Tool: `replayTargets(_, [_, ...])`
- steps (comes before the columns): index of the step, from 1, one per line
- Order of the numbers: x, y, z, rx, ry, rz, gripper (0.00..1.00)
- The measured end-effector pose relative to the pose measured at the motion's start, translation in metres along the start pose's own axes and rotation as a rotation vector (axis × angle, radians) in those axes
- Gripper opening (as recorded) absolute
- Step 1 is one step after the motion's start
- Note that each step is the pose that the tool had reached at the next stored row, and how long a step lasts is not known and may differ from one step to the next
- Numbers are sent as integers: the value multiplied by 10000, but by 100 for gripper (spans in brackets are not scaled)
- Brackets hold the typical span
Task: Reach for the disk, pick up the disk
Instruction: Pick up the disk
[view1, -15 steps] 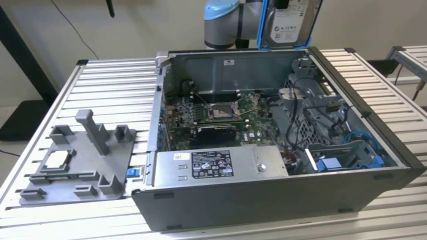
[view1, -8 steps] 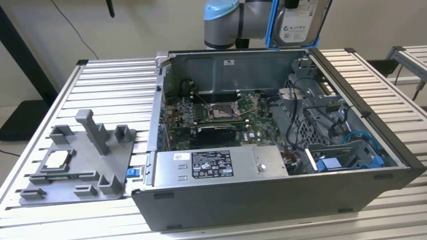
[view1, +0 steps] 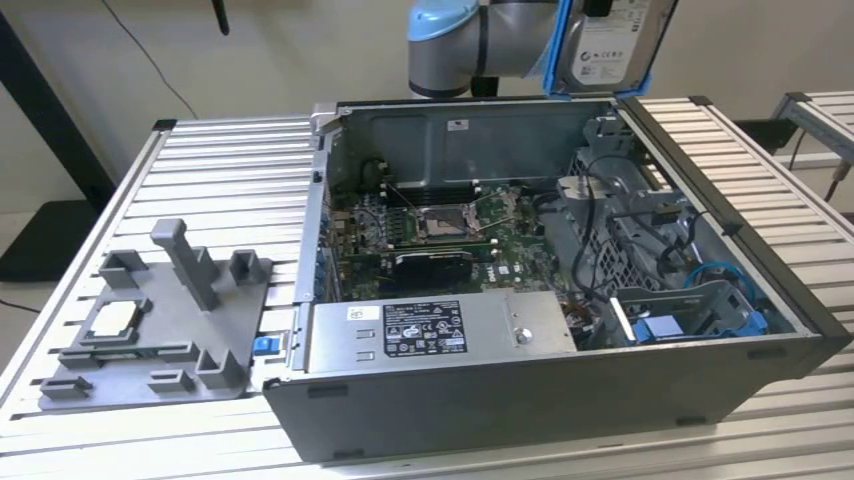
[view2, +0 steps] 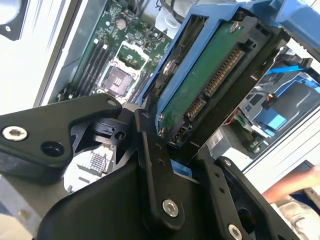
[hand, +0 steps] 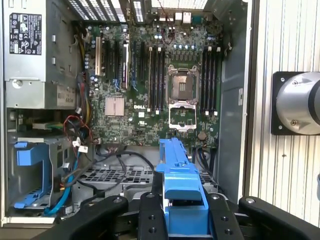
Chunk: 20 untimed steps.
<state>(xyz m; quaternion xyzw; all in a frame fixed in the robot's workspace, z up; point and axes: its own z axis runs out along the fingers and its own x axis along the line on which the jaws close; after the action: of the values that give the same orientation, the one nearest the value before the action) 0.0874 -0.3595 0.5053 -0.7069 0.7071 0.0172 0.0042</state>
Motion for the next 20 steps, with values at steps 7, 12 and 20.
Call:
replayTargets(7, [-1, -62, -1, -1, 1, 2, 0])
replayTargets(12, [0, -100, -2, -1, 1, 3, 0])
replayTargets(20, [-1, -230, -4, -4, 0, 3, 0])
